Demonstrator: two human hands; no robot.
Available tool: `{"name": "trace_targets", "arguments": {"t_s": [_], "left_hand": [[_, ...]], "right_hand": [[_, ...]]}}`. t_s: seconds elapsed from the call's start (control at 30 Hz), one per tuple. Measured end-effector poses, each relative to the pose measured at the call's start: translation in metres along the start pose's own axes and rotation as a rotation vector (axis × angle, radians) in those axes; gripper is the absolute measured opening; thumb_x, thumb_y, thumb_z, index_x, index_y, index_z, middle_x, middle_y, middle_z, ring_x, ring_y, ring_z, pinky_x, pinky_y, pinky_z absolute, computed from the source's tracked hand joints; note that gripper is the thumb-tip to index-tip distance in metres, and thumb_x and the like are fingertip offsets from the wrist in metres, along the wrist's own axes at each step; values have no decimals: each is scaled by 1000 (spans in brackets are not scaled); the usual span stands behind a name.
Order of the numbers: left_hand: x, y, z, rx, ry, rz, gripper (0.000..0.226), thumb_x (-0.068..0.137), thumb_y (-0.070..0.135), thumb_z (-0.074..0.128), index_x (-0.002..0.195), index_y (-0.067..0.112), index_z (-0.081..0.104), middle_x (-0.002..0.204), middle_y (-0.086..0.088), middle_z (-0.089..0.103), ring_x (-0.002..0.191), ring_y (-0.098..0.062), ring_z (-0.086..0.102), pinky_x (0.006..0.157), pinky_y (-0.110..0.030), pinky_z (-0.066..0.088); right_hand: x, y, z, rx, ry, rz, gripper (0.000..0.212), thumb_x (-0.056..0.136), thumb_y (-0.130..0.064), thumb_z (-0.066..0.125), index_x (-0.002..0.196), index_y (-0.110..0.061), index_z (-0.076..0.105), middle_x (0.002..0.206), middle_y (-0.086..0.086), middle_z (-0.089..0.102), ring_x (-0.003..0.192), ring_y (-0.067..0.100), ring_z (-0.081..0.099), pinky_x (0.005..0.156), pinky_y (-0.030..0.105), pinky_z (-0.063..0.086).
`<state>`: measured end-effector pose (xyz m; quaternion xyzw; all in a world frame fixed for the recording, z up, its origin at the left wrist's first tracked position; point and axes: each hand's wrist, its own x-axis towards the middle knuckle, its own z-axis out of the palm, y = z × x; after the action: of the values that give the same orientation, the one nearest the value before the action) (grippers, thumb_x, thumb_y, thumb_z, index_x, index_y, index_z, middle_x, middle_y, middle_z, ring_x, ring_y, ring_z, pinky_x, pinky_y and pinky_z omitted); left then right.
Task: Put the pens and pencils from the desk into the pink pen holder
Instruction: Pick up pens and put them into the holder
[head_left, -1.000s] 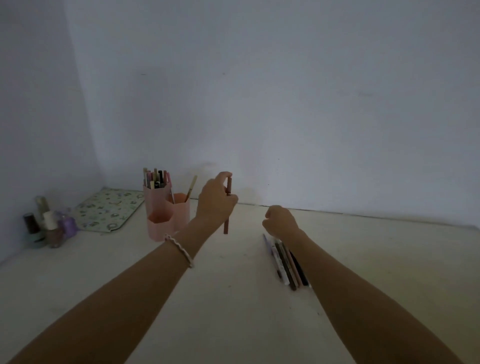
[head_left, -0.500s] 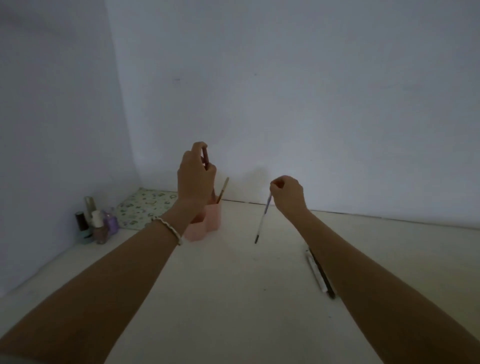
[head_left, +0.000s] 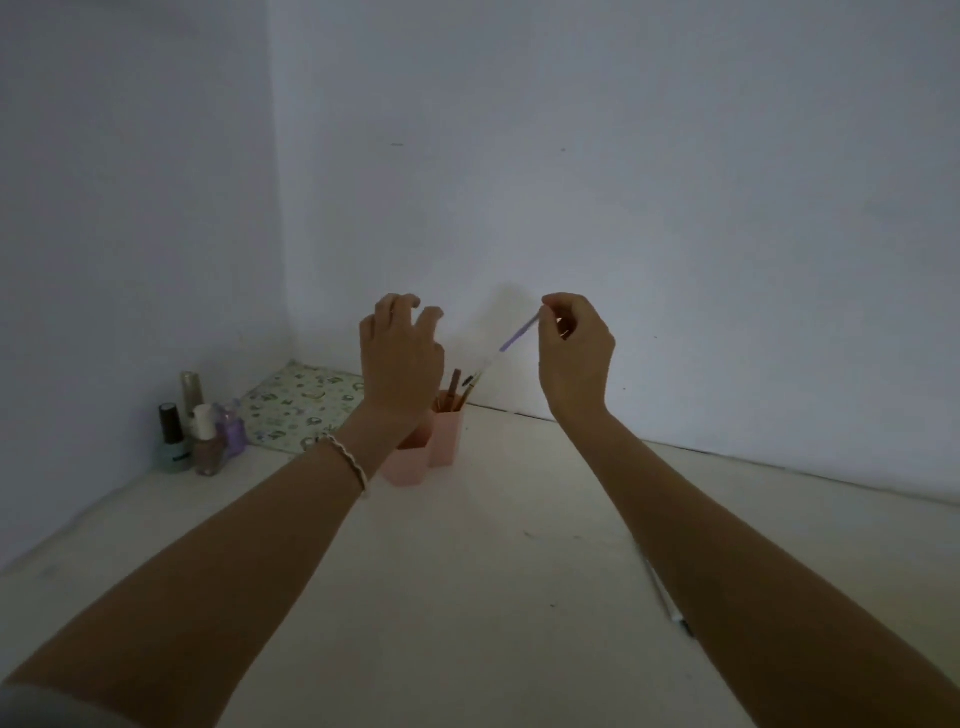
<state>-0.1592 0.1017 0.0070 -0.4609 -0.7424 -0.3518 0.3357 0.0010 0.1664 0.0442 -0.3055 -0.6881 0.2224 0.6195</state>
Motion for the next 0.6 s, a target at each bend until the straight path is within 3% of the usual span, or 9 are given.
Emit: {"name": "trace_targets", "arguments": {"t_s": [0.3, 0.37, 0.5, 0.6], "left_hand": [[6, -9, -42, -124, -33, -16, 42, 80, 3, 53, 119, 15, 62, 125, -5, 59, 124, -24, 45, 99, -37, 37], [1, 1, -44, -151, -64, -18, 41, 81, 3, 53, 119, 16, 61, 123, -4, 59, 120, -23, 47, 98, -36, 39], [-16, 42, -35, -282, -142, -64, 26, 83, 9, 55, 106, 18, 63, 109, -2, 60, 100, -19, 55, 89, -33, 44], [-41, 89, -14, -421, -436, -105, 17, 86, 10, 55, 99, 19, 63, 101, 0, 61, 91, -15, 60, 82, -31, 53]], "right_hand": [[-37, 26, 50, -280, -361, -142, 23, 96, -11, 52, 111, -8, 69, 109, 8, 66, 103, 21, 54, 90, 26, 42], [-36, 26, 41, -269, -320, -134, 27, 95, -11, 52, 119, -9, 66, 112, 7, 65, 105, 20, 54, 92, 24, 39], [-15, 19, -2, -257, -112, -142, 25, 95, -13, 50, 116, -14, 64, 97, -4, 64, 87, 10, 54, 81, 19, 40], [-1, 21, -45, -292, -89, -105, 23, 94, -12, 49, 111, -16, 64, 90, -8, 61, 81, 15, 58, 78, 27, 48]]}}
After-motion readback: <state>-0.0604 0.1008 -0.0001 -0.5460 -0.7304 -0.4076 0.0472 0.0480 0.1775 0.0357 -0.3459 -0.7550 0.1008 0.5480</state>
